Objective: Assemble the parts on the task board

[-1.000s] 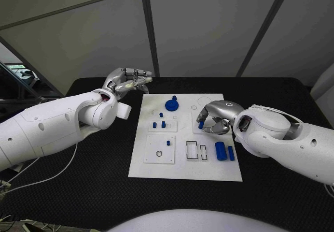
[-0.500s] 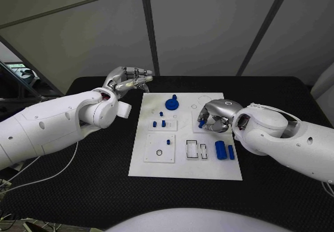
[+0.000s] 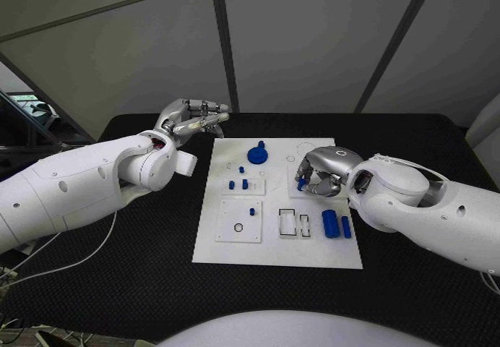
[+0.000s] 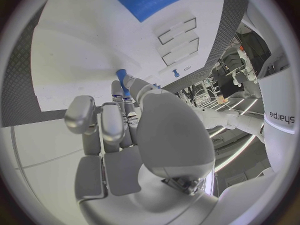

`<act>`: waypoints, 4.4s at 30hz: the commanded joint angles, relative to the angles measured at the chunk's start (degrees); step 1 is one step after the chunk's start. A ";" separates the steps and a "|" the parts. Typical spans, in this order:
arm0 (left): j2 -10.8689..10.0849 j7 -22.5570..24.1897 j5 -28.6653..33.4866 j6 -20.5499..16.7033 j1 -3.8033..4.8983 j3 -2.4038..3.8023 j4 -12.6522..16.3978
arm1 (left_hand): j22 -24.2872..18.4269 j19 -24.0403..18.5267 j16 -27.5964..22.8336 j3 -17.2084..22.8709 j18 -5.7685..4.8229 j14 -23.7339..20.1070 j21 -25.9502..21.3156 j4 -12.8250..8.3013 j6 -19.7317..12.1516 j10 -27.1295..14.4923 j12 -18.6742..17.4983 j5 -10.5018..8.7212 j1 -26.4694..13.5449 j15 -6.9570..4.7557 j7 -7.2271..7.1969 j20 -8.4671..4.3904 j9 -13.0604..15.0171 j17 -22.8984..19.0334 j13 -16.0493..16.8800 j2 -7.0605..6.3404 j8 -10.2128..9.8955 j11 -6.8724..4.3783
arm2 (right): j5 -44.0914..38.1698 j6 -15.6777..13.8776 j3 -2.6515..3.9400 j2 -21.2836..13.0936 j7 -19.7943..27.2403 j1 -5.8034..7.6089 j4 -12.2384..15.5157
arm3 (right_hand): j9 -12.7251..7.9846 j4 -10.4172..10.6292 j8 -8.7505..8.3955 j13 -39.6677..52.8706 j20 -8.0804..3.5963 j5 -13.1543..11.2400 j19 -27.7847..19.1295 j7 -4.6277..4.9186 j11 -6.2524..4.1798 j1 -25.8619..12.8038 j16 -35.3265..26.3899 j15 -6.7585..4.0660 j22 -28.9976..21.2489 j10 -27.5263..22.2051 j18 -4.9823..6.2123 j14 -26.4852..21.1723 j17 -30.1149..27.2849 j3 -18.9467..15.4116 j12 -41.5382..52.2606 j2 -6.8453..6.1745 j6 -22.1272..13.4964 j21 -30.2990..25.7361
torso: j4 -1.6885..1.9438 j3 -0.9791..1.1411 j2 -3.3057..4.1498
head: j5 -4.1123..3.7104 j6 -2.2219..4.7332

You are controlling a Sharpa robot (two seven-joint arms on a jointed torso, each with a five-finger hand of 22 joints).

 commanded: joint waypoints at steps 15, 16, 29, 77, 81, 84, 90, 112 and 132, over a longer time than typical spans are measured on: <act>0.17 -0.09 0.18 0.67 0.08 0.06 -0.28 | -0.09 -0.32 -0.24 -0.24 -1.15 -0.42 -0.41 -0.13 -0.24 -0.60 0.28 -0.23 -0.25 -0.04 -0.03 0.03 0.06 -0.09 0.03 0.05 -0.03 0.00 | 0.78 -6.92 1.27 -3.24 -0.97 0.24 10.04 | 0.66 0.09 0.31 0.15 -0.07 -0.34 0.59 -0.01 0.10 0.05 0.46 -0.25 0.71 0.76 -1.19 1.33 0.28 0.19 -0.67 0.74 0.59 0.79 | 0.07 0.00 -0.07 | -0.05 0.41; 0.19 -0.09 0.18 0.67 0.08 0.06 -0.29 | -0.09 -0.32 -0.24 -0.24 -1.15 -0.42 -0.41 -0.13 -0.24 -0.60 0.28 -0.23 -0.25 -0.04 -0.03 0.03 0.06 -0.09 0.03 0.05 -0.03 0.00 | 1.08 -6.99 1.39 -3.08 -0.97 0.24 10.54 | 0.66 0.09 0.31 0.15 -0.07 -0.34 0.61 -0.01 0.10 0.04 0.46 -0.25 0.75 0.76 -1.20 1.33 0.28 0.19 -0.67 0.74 0.59 0.82 | 0.08 0.00 -0.07 | -0.01 0.43; 1.01 -0.17 0.18 0.94 0.07 0.05 -0.47 | -0.10 -0.34 -0.23 -0.25 -1.14 -0.46 -0.44 -0.19 -0.27 -0.66 0.35 -0.22 -0.19 -0.04 -0.02 0.04 0.07 -0.10 0.04 0.08 -0.01 0.00 | 5.10 -6.44 0.55 4.84 1.37 -0.32 9.63 | 0.68 0.29 0.24 0.19 -0.06 -0.13 0.72 0.06 0.16 -0.43 0.46 -0.22 0.93 0.85 -1.25 1.36 0.25 0.04 -1.07 0.50 0.57 0.93 | 0.05 -0.04 0.06 | 1.40 -0.21; 1.80 -0.46 0.18 1.50 0.08 0.06 -0.65 | -0.10 -0.34 -0.23 -0.25 -1.14 -0.46 -0.44 -0.19 -0.27 -0.66 0.35 -0.22 -0.19 -0.04 -0.02 0.04 0.07 -0.10 0.04 0.08 -0.01 0.00 | 5.47 -1.60 -3.91 11.83 3.67 -4.11 3.05 | 0.70 0.67 0.07 0.29 -0.02 0.58 0.60 0.08 0.19 -1.21 0.51 -0.18 0.75 1.03 -1.21 1.40 0.30 -0.35 -1.74 0.29 0.45 0.81 | 0.02 -0.04 0.00 | 3.50 -2.14; 1.85 -0.46 0.18 1.51 0.08 0.06 -0.67 | -0.10 -0.34 -0.23 -0.25 -1.14 -0.46 -0.44 -0.19 -0.27 -0.66 0.35 -0.22 -0.19 -0.04 -0.02 0.04 0.07 -0.10 0.04 0.08 -0.01 0.00 | 5.07 -1.13 -3.93 12.10 3.46 -4.13 2.67 | 0.70 0.67 0.07 0.29 -0.02 0.58 0.60 0.08 0.19 -1.21 0.51 -0.18 0.75 1.03 -1.21 1.40 0.30 -0.35 -1.74 0.29 0.45 0.81 | 0.04 -0.04 0.01 | 3.50 -2.18; 1.86 -0.48 0.18 1.52 0.08 0.06 -0.67 | -0.10 -0.34 -0.23 -0.25 -1.14 -0.46 -0.44 -0.19 -0.27 -0.66 0.35 -0.22 -0.19 -0.04 -0.02 0.04 0.07 -0.10 0.04 0.08 -0.01 0.00 | 4.73 -0.91 -3.99 12.32 3.28 -4.15 2.40 | 0.69 0.70 0.03 0.30 -0.01 0.64 0.53 0.11 0.22 -1.28 0.45 -0.17 0.63 1.01 -1.18 1.38 0.20 -0.38 -1.84 0.29 0.39 0.72 | 0.01 -0.02 0.02 | 3.54 -2.22; 1.89 -0.51 0.18 1.50 0.08 0.06 -0.70 | -0.10 -0.34 -0.23 -0.25 -1.14 -0.46 -0.44 -0.19 -0.27 -0.66 0.35 -0.22 -0.19 -0.04 -0.02 0.04 0.07 -0.10 0.04 0.08 -0.01 0.00 | 4.14 -0.81 -4.61 12.73 2.99 -4.17 2.09 | 0.47 0.98 -0.65 0.25 0.13 0.65 0.19 0.51 0.57 -1.93 0.71 0.08 0.14 0.30 -1.11 1.45 0.61 -0.79 -2.73 -0.20 -0.72 0.36 | -0.03 -0.04 -0.01 | 3.55 -2.20; 1.96 -0.71 0.18 1.82 0.08 0.05 -0.86 | -0.14 -0.40 -0.15 -0.39 -1.12 -0.59 -0.51 -0.25 -0.41 -0.93 0.63 -0.24 -0.22 0.00 0.02 0.10 0.07 -0.17 0.07 0.16 0.08 0.05 | 3.14 -12.63 -5.10 10.96 4.23 -4.38 4.64 | -0.94 2.71 -3.19 0.29 2.47 2.03 -3.69 0.17 3.29 -3.23 0.64 2.54 -5.06 -14.24 0.00 -0.51 -0.60 -9.15 -1.78 -2.94 -16.36 -3.63 | -0.05 0.04 -0.11 | 3.36 -1.86; 0.82 -0.86 0.18 1.77 0.02 0.01 -0.49 | -0.16 -0.42 -0.14 -0.44 -1.13 -0.63 -0.54 -0.24 -0.45 -1.00 0.69 -0.24 -0.26 0.02 0.03 0.12 0.07 -0.18 0.07 0.17 0.10 0.06 | 21.02 -12.39 -1.86 -11.09 0.92 -3.24 14.39 | 0.96 10.36 3.18 18.80 -0.92 2.60 2.36 -0.36 -1.12 -7.02 3.52 -0.48 3.57 -0.23 -1.65 1.90 3.40 -19.22 27.74 -2.12 -7.34 2.32 | -1.30 -0.10 -0.48 | -1.74 0.65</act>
